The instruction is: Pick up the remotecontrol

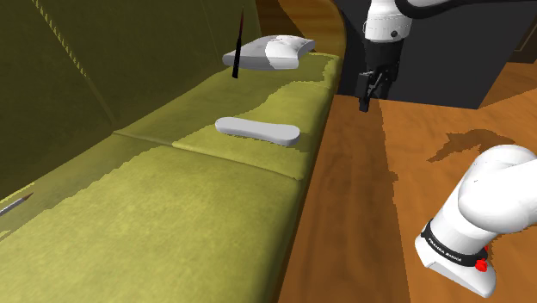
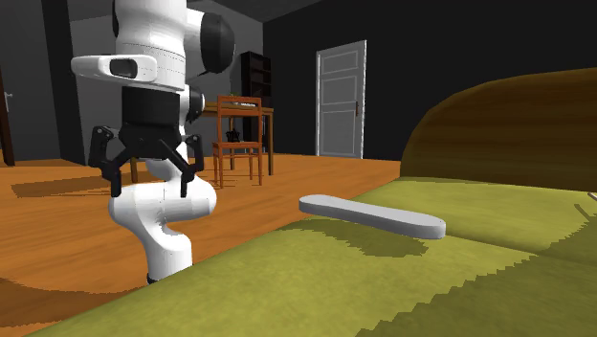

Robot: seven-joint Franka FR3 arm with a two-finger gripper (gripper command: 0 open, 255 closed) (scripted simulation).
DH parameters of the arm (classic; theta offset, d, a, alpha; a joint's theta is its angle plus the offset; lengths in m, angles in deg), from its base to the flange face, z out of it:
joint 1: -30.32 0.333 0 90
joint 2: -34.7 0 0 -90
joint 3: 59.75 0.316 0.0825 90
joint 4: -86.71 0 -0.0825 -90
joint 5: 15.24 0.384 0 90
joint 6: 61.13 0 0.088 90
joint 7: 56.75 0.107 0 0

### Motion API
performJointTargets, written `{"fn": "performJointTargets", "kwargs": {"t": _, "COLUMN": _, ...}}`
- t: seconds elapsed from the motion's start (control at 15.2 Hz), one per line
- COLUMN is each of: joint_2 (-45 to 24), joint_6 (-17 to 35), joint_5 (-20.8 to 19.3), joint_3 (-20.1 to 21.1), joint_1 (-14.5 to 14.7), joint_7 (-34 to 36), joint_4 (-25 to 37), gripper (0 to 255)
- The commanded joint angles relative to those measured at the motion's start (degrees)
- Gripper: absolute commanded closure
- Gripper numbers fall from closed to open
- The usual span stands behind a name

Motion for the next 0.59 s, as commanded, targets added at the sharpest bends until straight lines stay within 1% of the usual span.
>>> {"fn": "performJointTargets", "kwargs": {"t": 0.0, "joint_2": 0.00, "joint_6": 0.00, "joint_5": 0.00, "joint_3": 0.00, "joint_1": 0.00, "joint_7": 0.00, "joint_4": 0.00, "gripper": 0}}
{"fn": "performJointTargets", "kwargs": {"t": 0.53, "joint_2": -12.37, "joint_6": 4.08, "joint_5": 3.23, "joint_3": 5.54, "joint_1": 4.41, "joint_7": 0.06, "joint_4": 9.39, "gripper": 0}}
